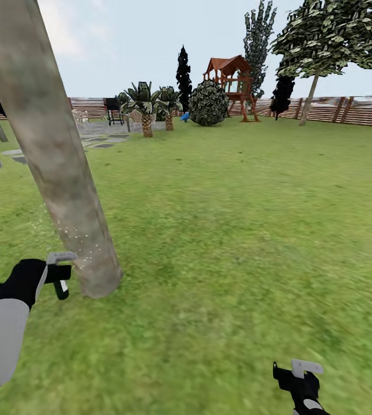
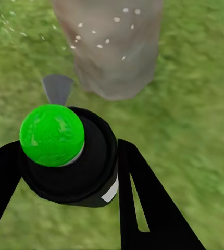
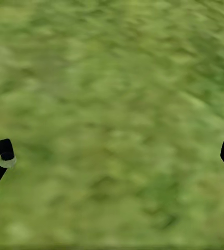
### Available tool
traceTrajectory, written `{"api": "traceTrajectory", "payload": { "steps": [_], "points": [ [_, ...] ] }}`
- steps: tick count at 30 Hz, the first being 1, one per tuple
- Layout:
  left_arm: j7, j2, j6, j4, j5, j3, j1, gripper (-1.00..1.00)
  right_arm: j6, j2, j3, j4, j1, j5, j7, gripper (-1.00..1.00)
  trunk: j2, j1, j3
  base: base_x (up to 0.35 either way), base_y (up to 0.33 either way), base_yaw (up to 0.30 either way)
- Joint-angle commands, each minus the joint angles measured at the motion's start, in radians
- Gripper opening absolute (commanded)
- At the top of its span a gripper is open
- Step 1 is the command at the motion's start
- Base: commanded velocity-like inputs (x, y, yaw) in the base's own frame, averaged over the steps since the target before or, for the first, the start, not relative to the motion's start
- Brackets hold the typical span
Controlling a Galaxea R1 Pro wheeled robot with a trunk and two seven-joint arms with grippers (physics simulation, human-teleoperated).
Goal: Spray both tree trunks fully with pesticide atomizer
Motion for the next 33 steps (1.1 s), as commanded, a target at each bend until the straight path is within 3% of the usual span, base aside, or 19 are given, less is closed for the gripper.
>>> {"api": "traceTrajectory", "payload": {
  "steps": [1, 6, 20, 33],
  "points": [
    [-0.009, -0.002, -0.004, -0.001, -0.011, 0.006, 0.001, -1.0, -0.003, 0.0, -0.006, 0.001, -0.001, 0.011, -0.004, 1.0, 0.0, 0.0, -0.001, 0.0, 0.0, 0.0],
    [0.002, -0.001, -0.008, -0.013, -0.01, 0.007, 0.002, -1.0, -0.003, -0.002, -0.006, 0.001, 0.002, 0.011, -0.004, 1.0, 0.0, 0.0, -0.001, 0.0, -0.077, 0.0],
    [0.005, -0.001, -0.007, -0.018, -0.01, 0.013, 0.001, -1.0, -0.003, -0.001, -0.006, 0.001, 0.002, 0.011, -0.004, 1.0, 0.0, 0.0, -0.001, 0.081, -0.264, 0.0],
    [0.006, -0.001, -0.003, -0.021, -0.01, 0.013, -0.004, -1.0, -0.003, 0.0, -0.006, 0.001, 0.002, 0.011, -0.004, 1.0, 0.0, 0.0, -0.001, -0.046, -0.275, 0.013]
  ]
}}
